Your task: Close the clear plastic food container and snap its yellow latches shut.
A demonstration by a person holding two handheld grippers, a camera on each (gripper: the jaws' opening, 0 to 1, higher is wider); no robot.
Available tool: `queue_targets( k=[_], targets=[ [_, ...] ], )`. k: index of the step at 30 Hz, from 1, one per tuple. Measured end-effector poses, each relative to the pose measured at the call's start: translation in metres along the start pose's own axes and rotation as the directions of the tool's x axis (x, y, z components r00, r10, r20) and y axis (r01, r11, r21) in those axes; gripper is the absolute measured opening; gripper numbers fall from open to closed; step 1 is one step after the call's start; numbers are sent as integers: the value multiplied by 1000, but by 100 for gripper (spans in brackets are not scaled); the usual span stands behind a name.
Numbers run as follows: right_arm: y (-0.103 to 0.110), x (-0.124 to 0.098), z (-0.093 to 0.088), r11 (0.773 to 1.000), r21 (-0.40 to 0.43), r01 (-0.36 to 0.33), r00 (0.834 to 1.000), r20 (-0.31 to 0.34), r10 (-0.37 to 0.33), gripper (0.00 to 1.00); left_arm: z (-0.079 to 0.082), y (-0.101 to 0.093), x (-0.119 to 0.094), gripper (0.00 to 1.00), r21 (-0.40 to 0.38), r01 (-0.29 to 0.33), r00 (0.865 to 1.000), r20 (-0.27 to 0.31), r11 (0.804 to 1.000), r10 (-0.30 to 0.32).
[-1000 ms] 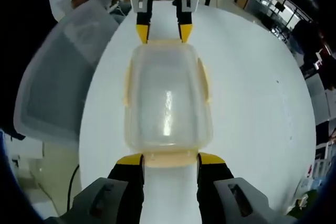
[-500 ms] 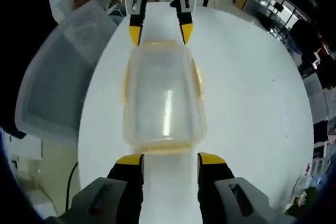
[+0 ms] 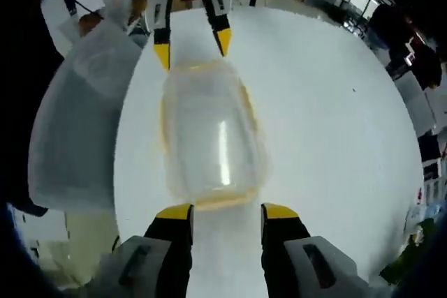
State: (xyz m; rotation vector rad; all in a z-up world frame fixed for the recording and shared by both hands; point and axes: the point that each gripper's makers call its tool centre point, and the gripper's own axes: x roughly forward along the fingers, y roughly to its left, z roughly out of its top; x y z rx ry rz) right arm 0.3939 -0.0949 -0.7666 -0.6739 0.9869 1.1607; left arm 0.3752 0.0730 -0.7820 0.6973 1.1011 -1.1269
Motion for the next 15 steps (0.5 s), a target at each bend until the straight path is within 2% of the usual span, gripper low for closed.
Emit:
queue_targets(
  k=[2,3,4,5,8,9,10,11,13,15],
  targets=[
    [0,-2,6,998,68,-6,999,39,3,37,5,4,-4,51,-79,-10,999,50,997,14],
    [0,-1,9,985,170,-12,998,66,0,37,7,6,-7,51,-142,-11,997,76,990,22],
    [-1,0,8,982,190,-11,998,63,-1,37,7,7,-9,51,-219,-2,995,95,976,23],
    [-2,1,3,970,243,0,999,40,-10,37,6,6,-10,51,-270,16,994,105,963,13],
    [-2,5,-4,956,295,-3,1000,19,-3,33,2,0,-8,50,-433,79,992,127,898,-26],
    [-2,5,-7,940,340,-2,1000,11,-2,31,3,-1,-8,50,-480,102,988,153,871,-31],
    [-4,6,-8,933,359,4,1000,11,-9,30,3,-1,-7,49,-530,115,987,160,840,-33],
    [-8,5,-8,930,368,10,1000,22,-19,30,2,-1,-7,47,-590,132,984,172,797,-36],
    [-10,4,-6,902,432,-2,999,49,-21,30,6,0,-8,46,-643,151,979,203,751,-22],
    [-13,2,-4,889,458,-5,997,65,-28,30,5,-1,-8,44,-680,160,978,205,715,-24]
  ],
)
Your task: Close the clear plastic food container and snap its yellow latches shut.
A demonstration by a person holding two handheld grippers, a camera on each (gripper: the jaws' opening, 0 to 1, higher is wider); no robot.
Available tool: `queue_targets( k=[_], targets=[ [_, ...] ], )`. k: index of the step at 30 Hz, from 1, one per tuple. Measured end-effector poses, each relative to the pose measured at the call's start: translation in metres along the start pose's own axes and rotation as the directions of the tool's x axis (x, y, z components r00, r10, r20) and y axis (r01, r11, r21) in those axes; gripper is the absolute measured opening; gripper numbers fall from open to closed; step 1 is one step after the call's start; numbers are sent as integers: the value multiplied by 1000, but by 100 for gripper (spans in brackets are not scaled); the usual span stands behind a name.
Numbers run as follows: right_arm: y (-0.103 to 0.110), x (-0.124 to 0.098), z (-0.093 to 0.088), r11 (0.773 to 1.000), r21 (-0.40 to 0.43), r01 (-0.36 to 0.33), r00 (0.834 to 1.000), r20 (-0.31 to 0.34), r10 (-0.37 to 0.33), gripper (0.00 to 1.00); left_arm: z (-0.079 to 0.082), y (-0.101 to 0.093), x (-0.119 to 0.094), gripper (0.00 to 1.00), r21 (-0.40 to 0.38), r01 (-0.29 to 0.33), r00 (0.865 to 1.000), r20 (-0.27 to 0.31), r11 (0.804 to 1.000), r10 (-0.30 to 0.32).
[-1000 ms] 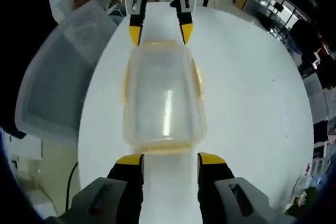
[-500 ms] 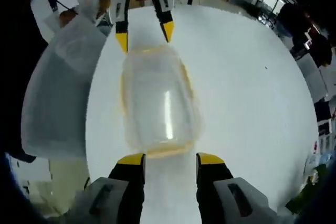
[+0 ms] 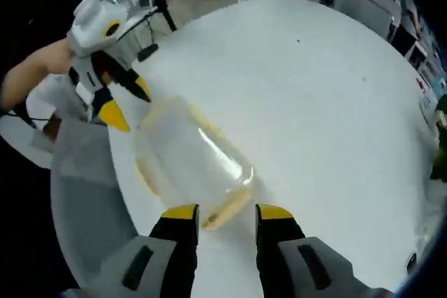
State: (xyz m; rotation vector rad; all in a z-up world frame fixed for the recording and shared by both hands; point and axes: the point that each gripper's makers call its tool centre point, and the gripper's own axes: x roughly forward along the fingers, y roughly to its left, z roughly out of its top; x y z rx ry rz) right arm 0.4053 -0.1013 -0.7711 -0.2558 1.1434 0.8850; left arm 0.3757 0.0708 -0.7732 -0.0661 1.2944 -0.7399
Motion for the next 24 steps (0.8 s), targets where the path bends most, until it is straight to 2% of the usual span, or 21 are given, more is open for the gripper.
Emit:
queue_targets(
  k=[4,6,7,9,11,13,15,17,18,20,23,24],
  targets=[
    [-3,-3,-2,998,53,16,1000,4,-16,31,1,2,2,41,-70,6,1000,7,998,-5],
    [-4,-4,-3,996,87,23,1000,6,-24,31,4,1,3,40,-125,16,1000,28,992,-12],
    [-6,-3,-2,991,130,34,999,17,-36,31,4,0,4,39,-141,22,999,33,990,-18],
    [-2,-1,-2,974,225,3,1000,29,-9,31,7,-1,6,37,-182,34,998,57,983,-24],
    [-2,1,-3,951,310,-4,999,35,-7,33,7,3,9,37,-202,18,998,56,979,-7],
    [-8,2,-7,944,327,37,999,24,-48,35,2,6,13,37,-209,-5,999,40,978,14],
    [-8,3,-13,943,328,53,999,-9,-53,31,-2,9,13,38,-205,-18,999,40,979,27],
    [-7,4,-10,940,338,43,999,9,-49,29,3,14,14,38,-231,-27,996,73,973,45],
    [-3,5,-8,928,372,27,999,20,-37,28,6,14,14,38,-235,-26,995,90,972,48],
    [0,10,-6,926,378,15,999,35,-30,28,10,13,15,38,-248,-22,993,107,969,50],
    [-2,19,-15,937,346,55,998,-11,-55,28,9,13,21,38,-252,-28,993,103,967,56],
    [3,21,-11,925,379,20,999,16,-28,29,4,13,24,37,-244,-38,995,81,969,59]
  ],
)
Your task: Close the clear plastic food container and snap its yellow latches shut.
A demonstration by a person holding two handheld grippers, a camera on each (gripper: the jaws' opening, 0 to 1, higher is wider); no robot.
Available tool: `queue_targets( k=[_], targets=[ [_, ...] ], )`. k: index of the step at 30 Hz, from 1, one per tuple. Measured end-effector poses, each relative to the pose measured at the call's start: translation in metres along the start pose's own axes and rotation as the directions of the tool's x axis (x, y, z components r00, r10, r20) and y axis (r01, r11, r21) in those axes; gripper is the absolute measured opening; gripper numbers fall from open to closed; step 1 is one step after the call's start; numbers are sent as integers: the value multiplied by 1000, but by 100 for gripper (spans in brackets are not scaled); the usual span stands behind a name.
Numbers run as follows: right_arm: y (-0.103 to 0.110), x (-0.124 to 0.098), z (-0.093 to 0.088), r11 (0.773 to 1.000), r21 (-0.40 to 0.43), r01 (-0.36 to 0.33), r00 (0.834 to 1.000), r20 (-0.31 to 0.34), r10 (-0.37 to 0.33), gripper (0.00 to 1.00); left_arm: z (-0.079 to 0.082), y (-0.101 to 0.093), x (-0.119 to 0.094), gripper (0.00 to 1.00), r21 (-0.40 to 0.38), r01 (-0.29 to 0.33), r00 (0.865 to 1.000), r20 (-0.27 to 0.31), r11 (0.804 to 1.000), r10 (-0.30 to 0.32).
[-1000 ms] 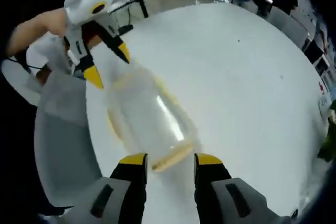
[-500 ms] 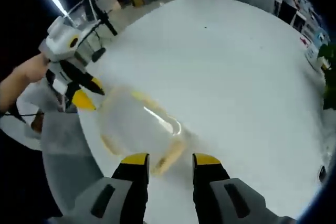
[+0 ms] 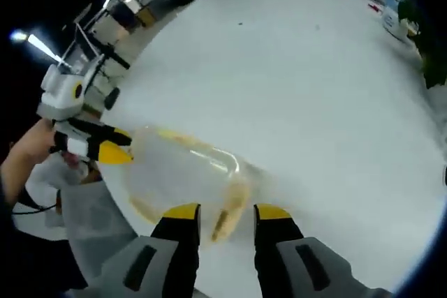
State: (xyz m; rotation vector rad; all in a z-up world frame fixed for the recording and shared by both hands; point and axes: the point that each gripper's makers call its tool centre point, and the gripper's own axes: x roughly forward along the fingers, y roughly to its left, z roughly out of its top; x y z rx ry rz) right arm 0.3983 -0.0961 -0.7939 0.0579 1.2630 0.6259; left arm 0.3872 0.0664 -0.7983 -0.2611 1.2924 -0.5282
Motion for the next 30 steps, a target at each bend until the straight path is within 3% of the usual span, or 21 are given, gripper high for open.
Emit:
queue_targets(
  k=[1,3,4,6,10,15,17,23,26,30],
  targets=[
    [2,0,0,999,46,-15,1000,-1,15,27,-3,0,1,37,14,-3,1000,-11,1000,3],
    [6,-1,1,999,28,-31,999,9,31,23,1,-9,1,29,-40,42,999,20,998,-41],
    [5,-1,1,1000,24,-20,1000,6,19,23,2,-5,1,30,-36,10,1000,24,999,-9],
    [4,-1,1,999,29,-25,1000,1,25,23,3,-7,2,29,-25,22,999,30,999,-22],
    [3,1,-2,988,135,-71,997,-2,72,21,3,-7,3,29,-43,34,999,26,998,-32],
    [10,1,-3,991,111,-79,997,-13,80,19,3,-7,4,28,-48,39,999,24,998,-38],
    [8,2,-1,994,103,-44,999,-8,45,19,3,-7,3,28,-50,41,999,27,998,-40],
    [5,2,-2,987,144,-68,998,15,67,18,3,-6,4,27,-58,58,998,24,997,-57],
    [8,3,-6,983,167,-80,996,-31,87,18,3,-6,4,27,-53,53,998,20,997,-52],
    [7,4,-5,978,187,-88,994,-39,97,18,4,-6,5,26,-62,63,998,13,996,-63]
  ],
)
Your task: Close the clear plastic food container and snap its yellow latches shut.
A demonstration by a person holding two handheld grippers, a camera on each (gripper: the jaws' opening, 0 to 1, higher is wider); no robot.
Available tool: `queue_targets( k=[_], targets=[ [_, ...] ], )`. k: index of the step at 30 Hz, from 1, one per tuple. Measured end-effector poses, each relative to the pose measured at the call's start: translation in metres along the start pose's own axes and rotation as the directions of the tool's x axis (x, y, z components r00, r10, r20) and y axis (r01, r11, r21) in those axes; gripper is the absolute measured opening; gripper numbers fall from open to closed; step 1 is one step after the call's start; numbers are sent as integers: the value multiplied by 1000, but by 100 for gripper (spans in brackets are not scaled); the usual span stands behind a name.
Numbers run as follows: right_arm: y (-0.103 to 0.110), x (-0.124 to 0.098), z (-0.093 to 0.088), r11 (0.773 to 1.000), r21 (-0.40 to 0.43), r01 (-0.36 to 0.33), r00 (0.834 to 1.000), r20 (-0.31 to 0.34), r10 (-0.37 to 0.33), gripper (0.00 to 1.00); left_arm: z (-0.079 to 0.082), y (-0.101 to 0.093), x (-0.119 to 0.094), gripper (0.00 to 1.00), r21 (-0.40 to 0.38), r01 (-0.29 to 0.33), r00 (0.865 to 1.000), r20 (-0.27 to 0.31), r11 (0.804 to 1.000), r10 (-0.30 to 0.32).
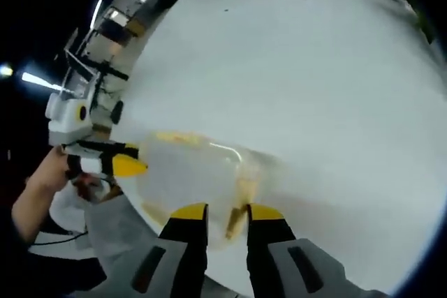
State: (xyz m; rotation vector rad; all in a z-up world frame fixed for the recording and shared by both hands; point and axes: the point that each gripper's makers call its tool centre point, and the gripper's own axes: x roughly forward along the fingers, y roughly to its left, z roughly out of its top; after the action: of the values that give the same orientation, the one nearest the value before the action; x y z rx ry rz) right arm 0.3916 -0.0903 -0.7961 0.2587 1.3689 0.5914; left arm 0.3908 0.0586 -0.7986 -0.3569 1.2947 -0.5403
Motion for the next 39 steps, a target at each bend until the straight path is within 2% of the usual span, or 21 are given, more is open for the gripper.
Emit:
queue_targets(
  k=[1,3,5,9,14,23,25,27,28,29,31,32,33,35,36,38,39],
  targets=[
    [0,0,-1,1000,-2,0,1000,1,0,18,0,-4,1,25,6,32,999,-3,999,-32],
    [0,2,-4,1000,24,-18,1000,7,18,18,0,-1,0,25,-45,15,1000,7,999,-15],
    [3,3,-6,999,33,-26,1000,13,26,17,3,0,-1,25,-10,4,1000,23,1000,-3],
    [8,7,-8,998,48,-37,999,30,36,19,6,5,-2,25,7,4,999,33,1000,-4],
    [16,9,-19,998,39,-56,998,26,55,22,7,6,-4,26,36,1,999,36,999,-3],
    [17,8,-19,997,64,-53,999,14,52,23,7,6,-5,29,37,-6,999,38,999,4],
    [18,7,-18,999,15,-45,999,29,44,24,6,6,-6,29,52,0,999,36,999,-2],
    [18,4,-17,997,-72,-26,999,37,28,23,2,5,-7,32,101,5,999,36,995,-8],
    [18,3,-15,993,-118,-15,999,47,20,21,3,2,-8,35,160,10,999,48,987,-18],
    [17,-1,-12,981,-196,11,998,60,1,19,5,1,-9,38,184,-2,998,63,983,-10],
    [15,-5,-11,967,-252,31,999,49,-19,14,11,-3,-14,39,242,-15,997,82,970,-5],
    [14,-7,-11,962,-270,36,999,42,-26,15,13,-3,-16,39,254,-27,996,87,967,5],
    [12,-8,-6,955,-293,45,998,51,-31,15,17,1,-18,39,302,-61,995,91,951,35],
    [8,-12,-1,936,-345,74,997,60,-57,17,21,1,-22,40,397,-88,994,91,914,56],
    [8,-15,5,917,-389,92,995,78,-67,18,21,2,-23,40,431,-97,994,80,897,69],
    [10,-20,15,890,-440,121,991,110,-80,17,22,-2,-25,40,517,-84,996,64,852,60],
    [14,-21,18,882,-457,117,990,119,-69,17,25,-6,-27,39,567,-77,997,68,820,46]
  ],
)
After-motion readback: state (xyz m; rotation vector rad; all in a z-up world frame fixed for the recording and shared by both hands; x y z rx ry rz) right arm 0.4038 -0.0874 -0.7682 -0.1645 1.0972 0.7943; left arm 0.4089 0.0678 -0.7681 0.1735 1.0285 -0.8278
